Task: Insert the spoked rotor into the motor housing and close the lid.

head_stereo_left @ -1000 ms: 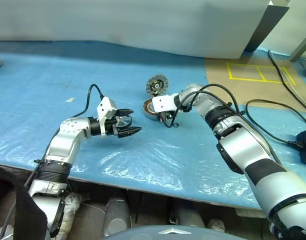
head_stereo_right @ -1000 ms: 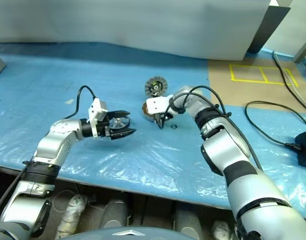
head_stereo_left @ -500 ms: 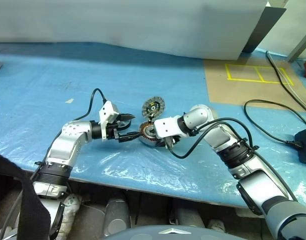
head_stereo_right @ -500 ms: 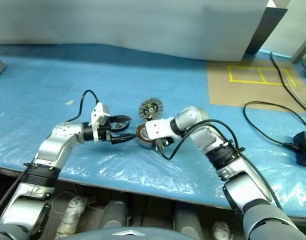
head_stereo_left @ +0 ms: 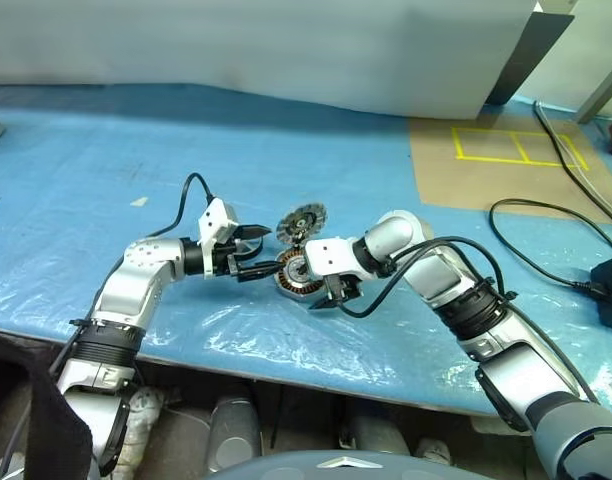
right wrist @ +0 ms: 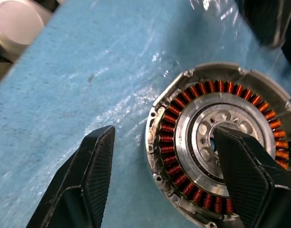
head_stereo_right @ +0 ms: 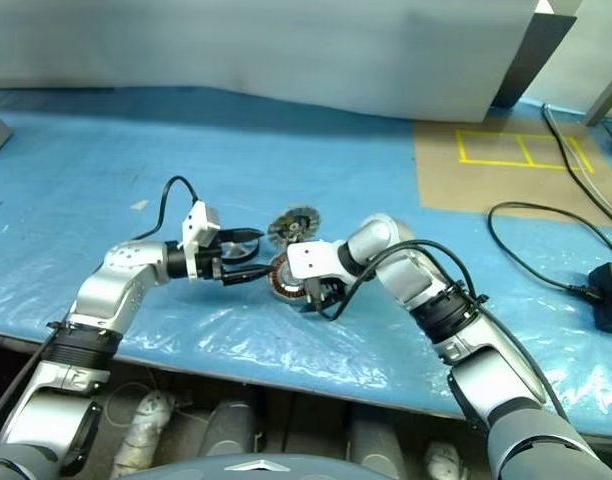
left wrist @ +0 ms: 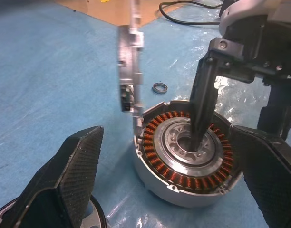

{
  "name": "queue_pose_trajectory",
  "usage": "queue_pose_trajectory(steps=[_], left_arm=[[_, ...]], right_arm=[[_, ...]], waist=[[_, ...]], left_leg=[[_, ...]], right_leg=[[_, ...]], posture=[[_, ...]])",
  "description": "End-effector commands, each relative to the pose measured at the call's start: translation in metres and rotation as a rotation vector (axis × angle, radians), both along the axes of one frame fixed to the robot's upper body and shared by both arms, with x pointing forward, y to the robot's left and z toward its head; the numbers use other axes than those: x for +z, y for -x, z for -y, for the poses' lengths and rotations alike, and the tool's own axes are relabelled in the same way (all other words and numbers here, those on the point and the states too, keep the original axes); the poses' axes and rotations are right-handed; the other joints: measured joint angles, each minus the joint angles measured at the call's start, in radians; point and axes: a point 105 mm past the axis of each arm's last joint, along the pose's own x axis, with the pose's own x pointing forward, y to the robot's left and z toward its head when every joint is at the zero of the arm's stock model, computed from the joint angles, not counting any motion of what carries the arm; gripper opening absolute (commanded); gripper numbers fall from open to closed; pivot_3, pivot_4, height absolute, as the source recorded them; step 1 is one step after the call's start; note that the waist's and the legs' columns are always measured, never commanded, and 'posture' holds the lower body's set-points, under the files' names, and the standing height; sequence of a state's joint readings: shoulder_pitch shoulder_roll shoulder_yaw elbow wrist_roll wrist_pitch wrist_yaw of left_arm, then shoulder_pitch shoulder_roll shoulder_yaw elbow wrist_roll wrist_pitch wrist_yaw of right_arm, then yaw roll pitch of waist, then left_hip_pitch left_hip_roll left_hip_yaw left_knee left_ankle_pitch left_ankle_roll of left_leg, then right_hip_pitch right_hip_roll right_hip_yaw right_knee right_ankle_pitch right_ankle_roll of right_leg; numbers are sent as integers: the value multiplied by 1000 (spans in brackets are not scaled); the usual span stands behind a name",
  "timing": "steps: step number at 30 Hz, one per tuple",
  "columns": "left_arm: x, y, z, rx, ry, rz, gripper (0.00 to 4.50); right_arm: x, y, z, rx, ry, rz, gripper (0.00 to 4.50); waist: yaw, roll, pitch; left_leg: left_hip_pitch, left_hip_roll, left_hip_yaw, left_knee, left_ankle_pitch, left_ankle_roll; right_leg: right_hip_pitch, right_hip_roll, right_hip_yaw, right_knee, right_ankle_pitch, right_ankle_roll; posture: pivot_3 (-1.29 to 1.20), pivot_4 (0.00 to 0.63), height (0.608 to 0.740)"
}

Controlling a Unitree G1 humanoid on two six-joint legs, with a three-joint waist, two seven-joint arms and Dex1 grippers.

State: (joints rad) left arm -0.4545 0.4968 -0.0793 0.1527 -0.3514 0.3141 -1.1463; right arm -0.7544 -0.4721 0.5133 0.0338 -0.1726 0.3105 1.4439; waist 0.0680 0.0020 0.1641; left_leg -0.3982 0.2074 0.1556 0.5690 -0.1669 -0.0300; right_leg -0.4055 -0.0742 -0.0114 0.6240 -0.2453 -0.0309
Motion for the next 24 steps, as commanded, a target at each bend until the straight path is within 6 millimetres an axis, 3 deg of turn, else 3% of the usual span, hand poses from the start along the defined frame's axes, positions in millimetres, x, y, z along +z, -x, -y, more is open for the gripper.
queue_pose_trajectory(steps=[1,5,8,10,15,18,21,24], left_arm=[[9,-1,2,-22,1,38,4500],[10,-1,1,-23,2,42,4500],[11,4,1,-32,-2,40,4500],[11,6,0,-36,-6,37,4500],[12,8,-6,-44,-21,28,4500],[15,6,-6,-45,-24,29,4500],[16,4,-4,-57,-32,29,4500],[16,3,-3,-68,-41,34,4500]], right_arm=[[38,4,-2,43,-83,6,3411],[49,-1,14,-75,-175,-39,3411],[41,-6,47,-250,-220,-30,3411],[36,-6,58,-325,-240,-22,3411],[35,-22,80,-695,-526,18,3411],[13,-25,81,-826,-575,49,3411],[-24,-20,77,-893,-522,23,3411],[-43,-24,83,-984,-527,35,3411]], waist=[[0,0,0],[4,0,0],[16,0,0],[24,0,0],[22,0,0],[24,0,0],[25,0,0],[24,0,0]], left_leg=[[-1,0,0,0,0,1],[-1,0,0,0,1,2],[-3,0,0,0,1,2],[-3,0,0,0,1,1],[-1,1,0,-1,0,-1],[1,0,1,-2,0,-1],[0,-1,1,-2,0,-1],[0,-1,1,-3,0,-2]], right_leg=[[-1,0,0,0,0,0],[0,0,-1,0,0,0],[0,-1,-2,-1,0,0],[0,-1,-2,-1,0,0],[-2,1,-1,0,0,0],[-1,0,0,0,0,0],[-1,-1,1,-1,0,0],[-1,-1,1,-1,0,0]], posture=[[0,150,740],[0,150,740],[0,150,740],[0,150,740],[0,150,740],[0,150,740],[0,150,740],[0,150,740]])
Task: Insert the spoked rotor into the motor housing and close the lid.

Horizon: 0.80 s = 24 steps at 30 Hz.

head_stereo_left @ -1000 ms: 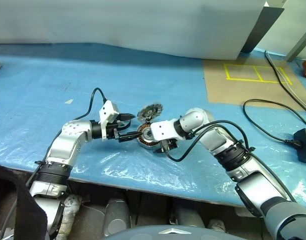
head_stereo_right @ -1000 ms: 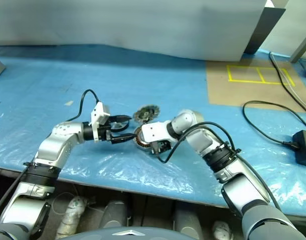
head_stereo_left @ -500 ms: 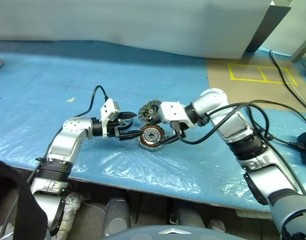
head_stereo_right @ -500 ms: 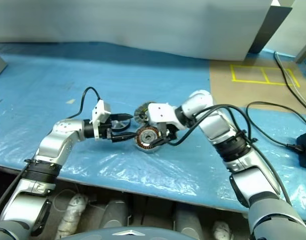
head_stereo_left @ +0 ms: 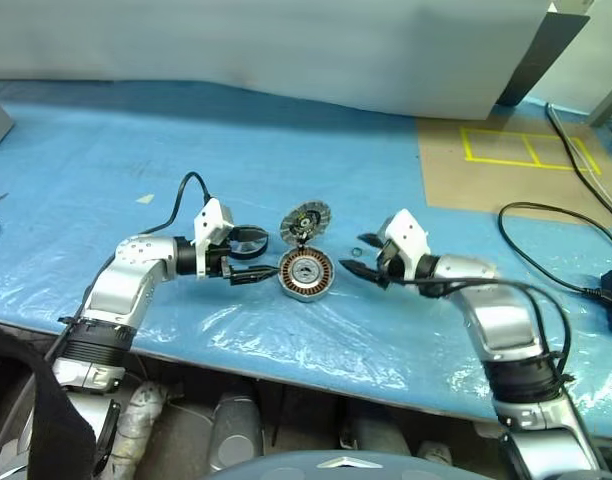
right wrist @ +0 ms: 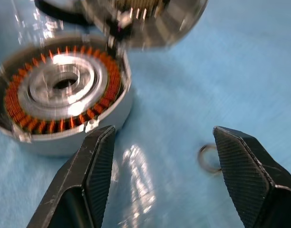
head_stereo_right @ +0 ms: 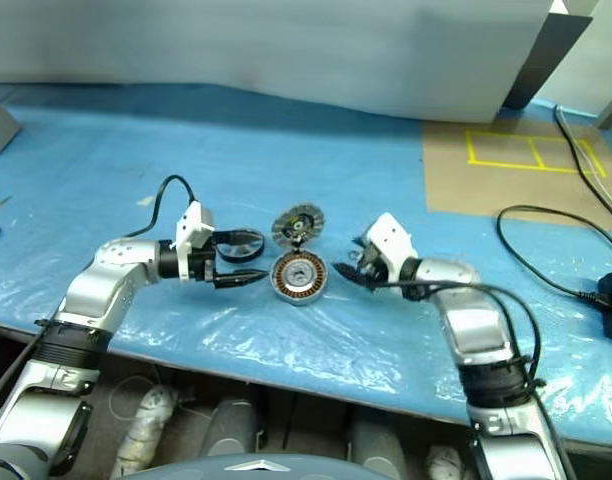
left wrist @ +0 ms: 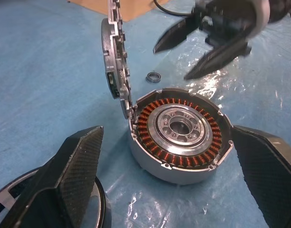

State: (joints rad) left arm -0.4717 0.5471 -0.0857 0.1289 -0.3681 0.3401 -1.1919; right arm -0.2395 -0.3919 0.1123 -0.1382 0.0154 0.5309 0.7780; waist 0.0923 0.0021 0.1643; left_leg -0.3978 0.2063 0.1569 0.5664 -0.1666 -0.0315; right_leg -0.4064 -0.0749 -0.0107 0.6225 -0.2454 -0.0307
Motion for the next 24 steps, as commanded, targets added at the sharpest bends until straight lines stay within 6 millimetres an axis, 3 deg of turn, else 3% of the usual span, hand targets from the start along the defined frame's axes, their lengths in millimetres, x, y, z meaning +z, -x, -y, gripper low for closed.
queue_pose_trajectory(steps=[1,5,15,20,24], left_arm=[[8,-1,2,-25,-8,31,4500],[9,-2,2,-26,-11,35,4500],[7,-2,-1,-19,-15,29,4500],[6,-3,0,-17,-10,32,4500],[6,-3,1,-16,-10,34,4500]], right_arm=[[-2,-9,7,-94,-5,58,3411],[-6,-16,17,-171,-19,68,3411],[17,-12,14,-141,-161,32,3411],[14,-26,28,-227,-138,45,3411],[6,-26,35,-238,-101,39,3411]], waist=[[-1,0,0],[-1,0,0],[-1,0,0],[-1,0,0],[1,0,0]], left_leg=[[0,0,0,0,0,0],[2,0,0,-1,0,0],[2,0,0,-2,0,0],[2,0,0,-2,0,0],[2,0,0,-2,0,0]], right_leg=[[0,0,0,0,0,0],[1,0,1,0,0,0],[2,0,1,-1,0,0],[2,0,1,-1,0,1],[2,0,1,-1,0,0]], posture=[[0,150,740],[0,150,740],[0,150,740],[0,150,740],[0,150,740]])
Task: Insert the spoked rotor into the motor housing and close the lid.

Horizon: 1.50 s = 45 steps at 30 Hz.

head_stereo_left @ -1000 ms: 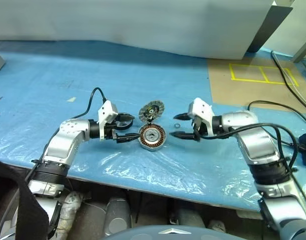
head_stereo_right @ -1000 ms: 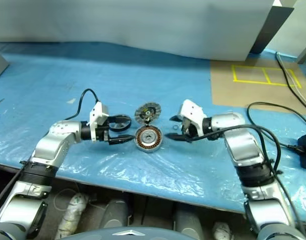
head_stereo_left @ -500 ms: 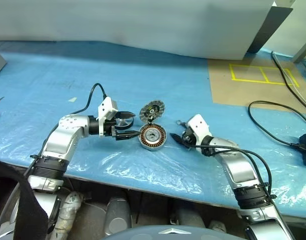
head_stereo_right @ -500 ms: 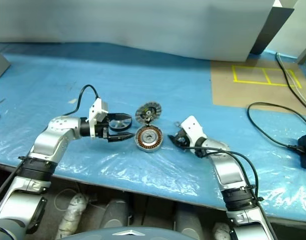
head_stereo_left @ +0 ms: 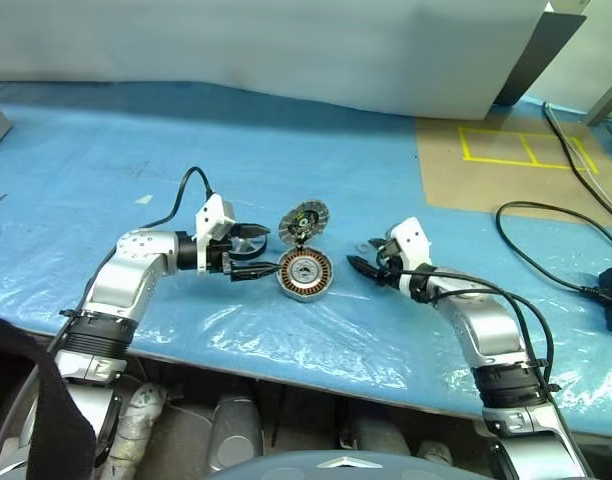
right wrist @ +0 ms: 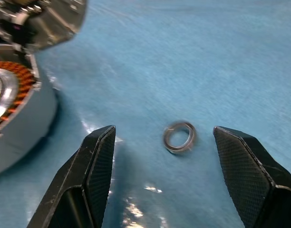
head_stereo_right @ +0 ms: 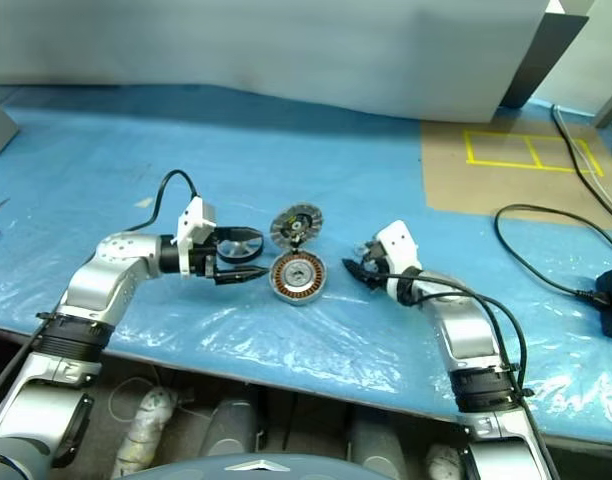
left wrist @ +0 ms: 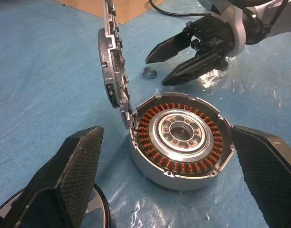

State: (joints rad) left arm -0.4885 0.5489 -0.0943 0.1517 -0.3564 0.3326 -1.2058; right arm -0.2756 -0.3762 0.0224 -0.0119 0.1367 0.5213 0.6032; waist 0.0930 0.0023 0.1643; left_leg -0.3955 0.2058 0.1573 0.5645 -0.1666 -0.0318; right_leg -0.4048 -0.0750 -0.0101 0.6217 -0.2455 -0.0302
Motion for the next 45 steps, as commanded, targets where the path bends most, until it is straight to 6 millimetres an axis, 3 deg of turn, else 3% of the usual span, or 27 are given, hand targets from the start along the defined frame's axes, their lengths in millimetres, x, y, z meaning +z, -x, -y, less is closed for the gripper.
queue_pose_trajectory(steps=[1,5,10,16,28,31,38,45], left_arm=[[7,-1,1,-6,5,35,4500],[5,-1,1,-4,4,35,4500],[4,0,3,-6,8,35,4500],[4,-1,4,-9,7,37,4500],[4,-1,4,-6,5,42,4500],[4,-1,4,-6,3,46,4500],[4,-3,3,-1,0,48,4500],[4,-3,3,-5,-1,48,4500]], right_arm=[[5,0,6,2,26,39,3411],[1,1,7,11,49,37,3411],[1,-4,-7,14,43,58,3411],[-16,-5,-24,29,45,37,3411],[-16,-9,-9,18,78,33,3411],[-14,-12,-13,21,71,42,2777],[-18,-8,-17,30,56,28,560],[-6,-6,-19,65,58,51,557]], waist=[[0,0,0],[0,0,0],[-5,0,0],[-19,0,0],[-21,0,0],[-22,0,0],[-23,0,0],[-22,0,0]], left_leg=[[0,0,0,0,0,0],[0,0,0,0,0,0],[0,0,0,0,0,0],[0,0,0,0,0,0],[2,0,0,0,0,0],[2,0,0,0,0,0],[3,0,0,0,0,0],[3,0,0,0,0,0]], right_leg=[[0,0,0,0,0,0],[0,0,0,-1,0,0],[0,0,0,0,0,0],[0,0,0,0,0,0],[3,0,0,-1,0,0],[3,0,0,-1,0,0],[3,0,0,-1,0,0],[3,0,0,-1,0,0]], posture=[[0,150,740],[0,150,740],[0,150,740],[0,150,740],[0,150,740],[0,150,740],[0,150,740],[0,150,740]])
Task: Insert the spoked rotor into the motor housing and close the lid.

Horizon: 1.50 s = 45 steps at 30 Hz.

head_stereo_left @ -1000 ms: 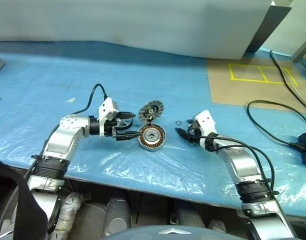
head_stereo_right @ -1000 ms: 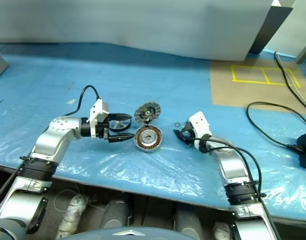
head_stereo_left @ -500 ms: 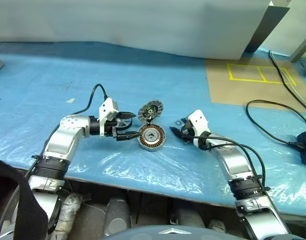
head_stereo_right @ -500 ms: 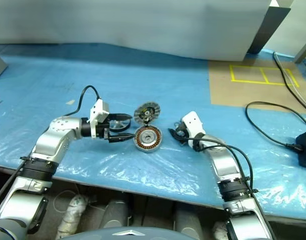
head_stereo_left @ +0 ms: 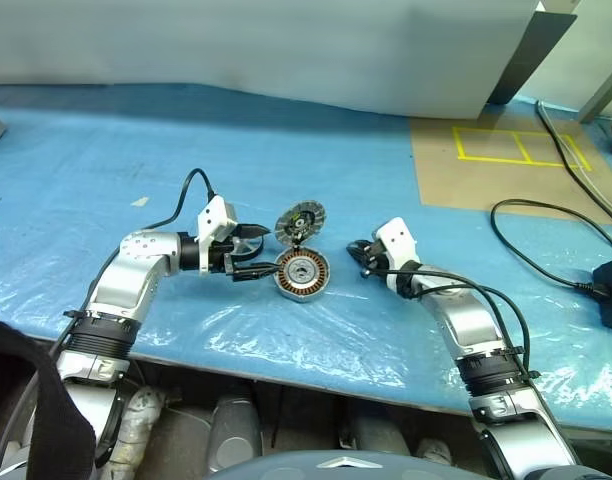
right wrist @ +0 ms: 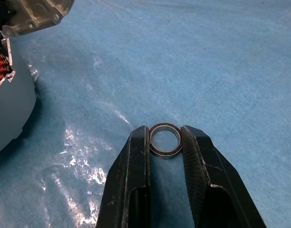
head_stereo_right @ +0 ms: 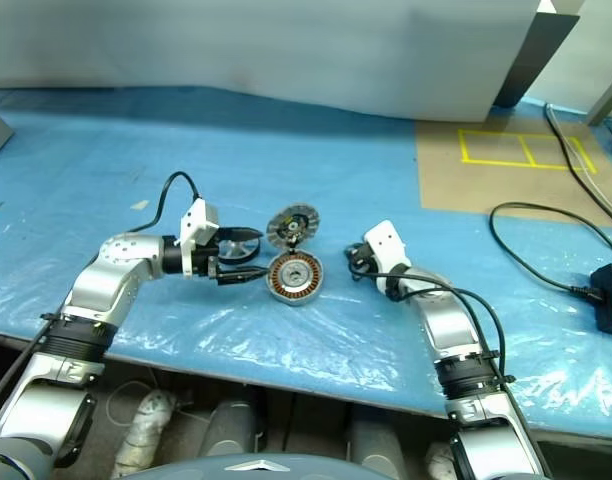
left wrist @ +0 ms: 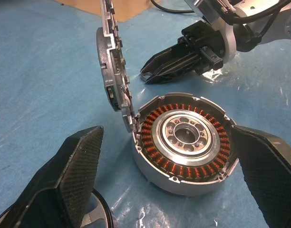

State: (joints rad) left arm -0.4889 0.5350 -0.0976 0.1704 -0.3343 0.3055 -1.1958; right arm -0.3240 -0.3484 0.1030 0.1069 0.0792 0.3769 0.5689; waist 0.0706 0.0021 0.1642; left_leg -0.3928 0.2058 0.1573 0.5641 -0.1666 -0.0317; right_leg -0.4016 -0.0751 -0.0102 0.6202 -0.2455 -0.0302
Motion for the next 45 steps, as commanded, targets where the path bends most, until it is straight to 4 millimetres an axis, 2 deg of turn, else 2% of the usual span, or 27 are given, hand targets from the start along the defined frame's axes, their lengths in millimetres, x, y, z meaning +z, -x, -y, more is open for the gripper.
queue_pose_trajectory(steps=[1,5,11,14,23,27,35,45], left_arm=[[8,0,2,-17,7,37,4500],[10,4,3,-39,15,26,4500],[11,14,1,-77,27,4,4500],[10,21,1,-104,26,-4,4500],[3,38,-3,-137,-5,-29,4500],[0,42,-2,-143,-15,-32,4500],[-2,42,-2,-142,-21,-26,4500],[-3,41,0,-148,-25,-26,4500]], right_arm=[[9,6,-5,46,-10,-2,557],[45,26,-27,248,-64,6,557],[63,50,-48,489,-73,-60,557],[60,57,-55,583,-44,-102,557],[61,40,-94,706,2,-59,557],[50,37,-94,722,40,-79,557],[45,36,-84,726,87,-76,557],[29,33,-88,716,109,-101,557]], waist=[[0,0,0],[0,0,0],[-1,0,0],[0,0,0],[-1,0,0],[1,0,0],[-2,0,0],[-2,0,0]], left_leg=[[0,0,0,0,0,0],[-1,0,0,-1,0,0],[-1,0,0,-2,0,0],[-1,0,0,-2,0,0],[-1,1,1,-2,0,0],[-2,0,1,-1,0,0],[-2,1,1,-1,0,0],[-2,0,1,0,0,0]], right_leg=[[0,0,0,0,0,0],[-1,0,0,-1,0,0],[-1,0,0,-2,0,0],[-1,0,0,-1,0,0],[-2,0,0,0,0,0],[-2,0,0,0,0,0],[-3,0,-1,1,0,0],[-3,0,-1,1,0,0]], posture=[[0,150,740],[0,150,740],[0,150,740],[0,150,740],[0,150,740],[0,150,740],[0,150,740],[0,150,740]])
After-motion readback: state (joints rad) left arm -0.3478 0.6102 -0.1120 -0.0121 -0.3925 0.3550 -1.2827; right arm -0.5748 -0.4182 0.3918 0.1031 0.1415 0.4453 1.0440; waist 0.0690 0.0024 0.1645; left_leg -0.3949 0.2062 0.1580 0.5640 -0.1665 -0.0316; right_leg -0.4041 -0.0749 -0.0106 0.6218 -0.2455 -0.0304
